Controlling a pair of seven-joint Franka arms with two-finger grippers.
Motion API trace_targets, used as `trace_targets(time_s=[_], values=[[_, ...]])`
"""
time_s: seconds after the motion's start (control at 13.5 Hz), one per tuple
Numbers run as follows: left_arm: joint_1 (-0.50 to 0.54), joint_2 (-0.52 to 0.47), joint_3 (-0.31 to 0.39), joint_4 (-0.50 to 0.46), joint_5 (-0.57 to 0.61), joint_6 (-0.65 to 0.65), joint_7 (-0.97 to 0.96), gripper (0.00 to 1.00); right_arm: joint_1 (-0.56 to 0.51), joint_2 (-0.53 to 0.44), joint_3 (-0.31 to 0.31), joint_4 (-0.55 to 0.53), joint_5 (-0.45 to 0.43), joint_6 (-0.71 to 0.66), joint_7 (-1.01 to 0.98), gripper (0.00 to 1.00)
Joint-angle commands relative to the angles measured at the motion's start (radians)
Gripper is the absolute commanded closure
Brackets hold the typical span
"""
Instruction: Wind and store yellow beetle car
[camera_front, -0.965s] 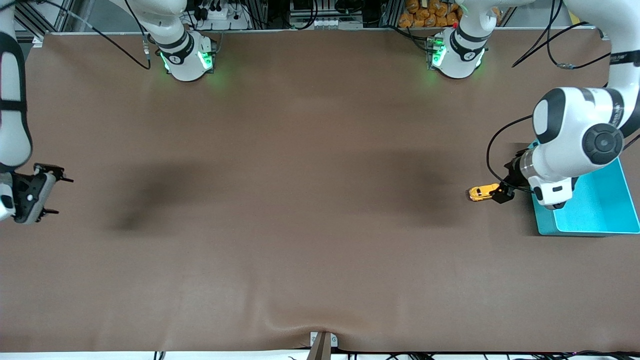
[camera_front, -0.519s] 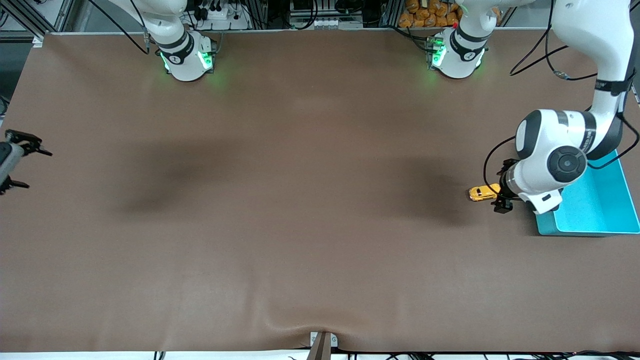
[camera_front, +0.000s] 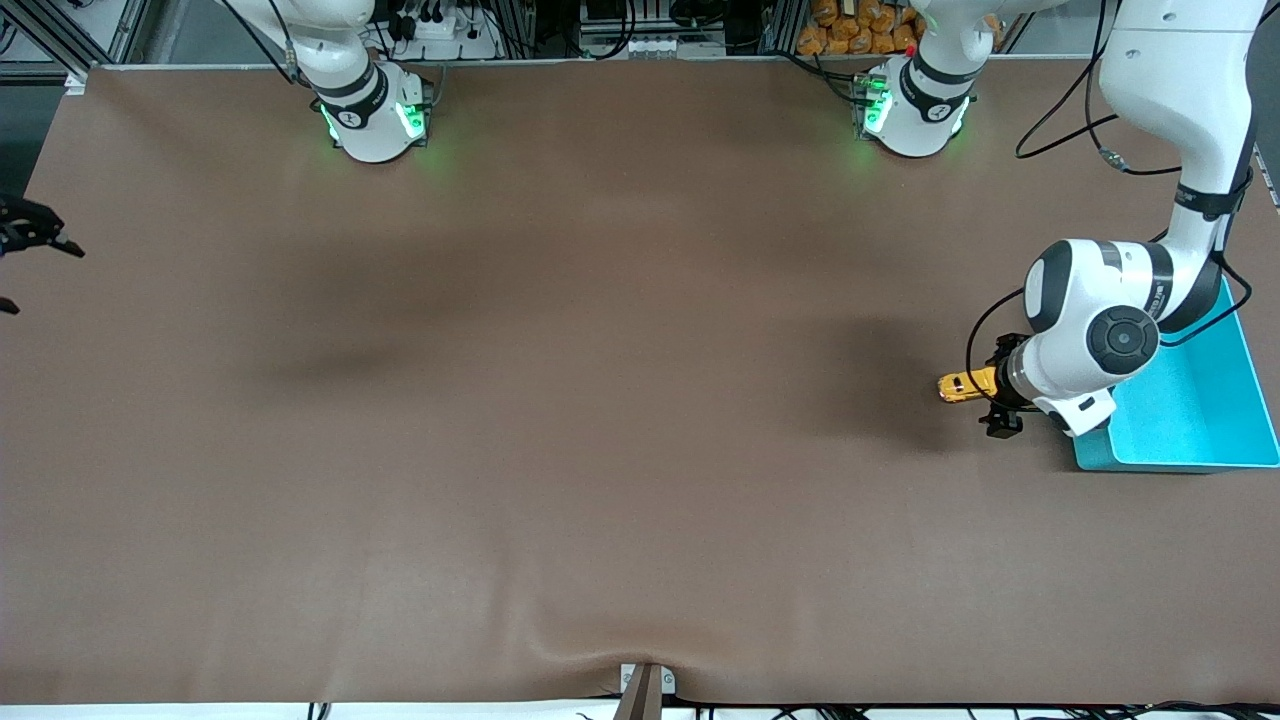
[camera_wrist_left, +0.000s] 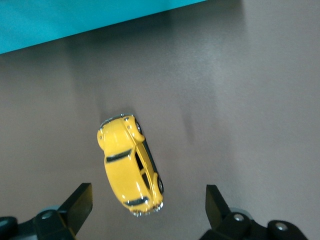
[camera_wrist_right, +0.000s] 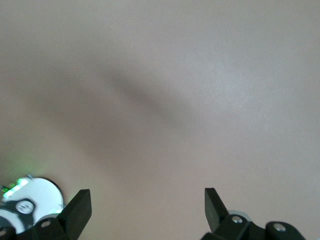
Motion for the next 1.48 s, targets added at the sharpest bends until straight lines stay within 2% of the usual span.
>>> trace_targets(time_s=[0.0, 0.37, 0.59, 0.96, 1.19, 1.41], values=[[0.012, -0.009, -0.007, -0.034, 0.028, 0.031, -0.022, 0.0, 0.101, -0.058, -0.048, -0.027, -0.01, -0.029, 0.207, 0.0], [0.01, -0.008, -0.007, -0.07, 0.028, 0.048, -0.022, 0.0, 0.194, -0.056, -0.05, 0.028, -0.01, -0.114, 0.647, 0.0], [0.012, -0.005, -0.007, -0.103, 0.028, 0.112, -0.021, 0.0, 0.22, -0.056, -0.05, 0.054, 0.003, -0.138, 0.877, 0.0], [0.027, 0.004, -0.007, -0.129, 0.028, 0.175, -0.022, 0.0, 0.212, -0.072, -0.047, 0.076, 0.008, -0.129, 0.905, 0.0], [0.035, 0.004, -0.007, -0.13, 0.026, 0.181, -0.022, 0.0, 0.209, -0.073, -0.047, 0.104, 0.006, -0.126, 1.023, 0.0], [0.035, 0.006, -0.007, -0.146, 0.026, 0.207, -0.022, 0.0, 0.21, -0.064, -0.046, 0.117, -0.001, -0.105, 1.036, 0.0]])
